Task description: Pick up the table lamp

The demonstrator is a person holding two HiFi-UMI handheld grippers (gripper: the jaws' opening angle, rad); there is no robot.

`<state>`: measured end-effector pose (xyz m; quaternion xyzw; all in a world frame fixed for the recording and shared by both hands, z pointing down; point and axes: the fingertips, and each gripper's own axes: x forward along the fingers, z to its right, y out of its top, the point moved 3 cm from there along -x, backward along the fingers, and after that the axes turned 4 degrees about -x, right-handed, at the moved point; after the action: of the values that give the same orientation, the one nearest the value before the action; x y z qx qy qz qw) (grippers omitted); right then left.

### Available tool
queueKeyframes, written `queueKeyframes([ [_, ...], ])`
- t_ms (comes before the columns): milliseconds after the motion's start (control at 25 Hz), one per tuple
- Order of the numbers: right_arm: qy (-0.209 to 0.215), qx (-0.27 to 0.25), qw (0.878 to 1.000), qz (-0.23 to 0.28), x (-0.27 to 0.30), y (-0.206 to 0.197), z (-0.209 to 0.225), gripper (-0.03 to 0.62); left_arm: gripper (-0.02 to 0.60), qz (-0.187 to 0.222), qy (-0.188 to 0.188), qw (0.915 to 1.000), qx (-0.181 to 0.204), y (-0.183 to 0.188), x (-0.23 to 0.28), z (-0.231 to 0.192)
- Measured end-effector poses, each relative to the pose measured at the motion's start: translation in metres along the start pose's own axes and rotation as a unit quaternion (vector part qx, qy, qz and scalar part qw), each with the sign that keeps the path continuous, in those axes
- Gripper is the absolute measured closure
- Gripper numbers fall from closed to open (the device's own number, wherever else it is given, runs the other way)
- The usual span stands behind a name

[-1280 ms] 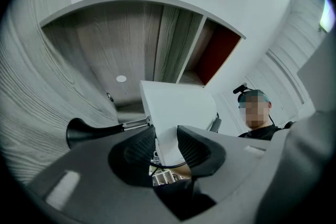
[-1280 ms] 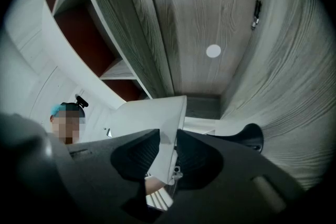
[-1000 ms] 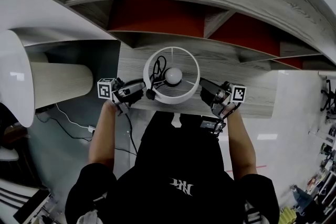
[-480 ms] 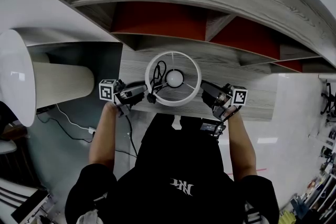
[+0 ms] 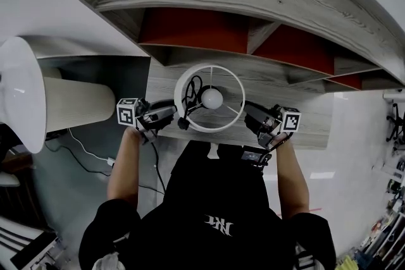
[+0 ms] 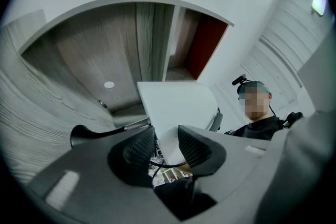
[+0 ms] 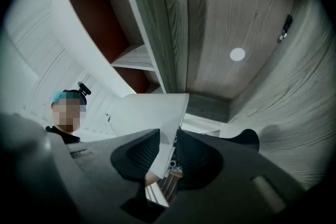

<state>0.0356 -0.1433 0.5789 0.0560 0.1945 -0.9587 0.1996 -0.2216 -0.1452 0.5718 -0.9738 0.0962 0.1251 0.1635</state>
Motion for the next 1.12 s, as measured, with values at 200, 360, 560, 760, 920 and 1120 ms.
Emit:
queueKeyframes([
  [200,-0.005,-0.035,0.999,0.010,0.004,0.014,-0.024,0.493,0.446,-0.004,0.006,0.9998,0.019,0.003,0.008,0.021],
  [360,-0.001,-0.051,0.999,0.017,0.008,0.027,-0.046,0.493,0.442,-0.007,0.009,0.9997,0.023,0.006,0.015,0.034],
  [560,0.002,-0.081,0.997,0.006,0.004,0.040,-0.060,0.493,0.443,-0.002,-0.002,0.9993,0.037,0.012,0.027,0.050],
  [760,0.002,-0.105,0.994,0.010,0.004,0.053,-0.081,0.493,0.442,-0.001,-0.008,0.9984,0.056,0.019,0.039,0.069],
  [920,0.005,-0.121,0.993,0.016,0.003,0.063,-0.100,0.493,0.440,0.003,-0.007,0.9976,0.069,0.023,0.049,0.083],
  [1120,0.006,-0.137,0.990,0.017,0.005,0.073,-0.119,0.491,0.439,0.010,-0.008,0.9960,0.088,0.028,0.057,0.100],
])
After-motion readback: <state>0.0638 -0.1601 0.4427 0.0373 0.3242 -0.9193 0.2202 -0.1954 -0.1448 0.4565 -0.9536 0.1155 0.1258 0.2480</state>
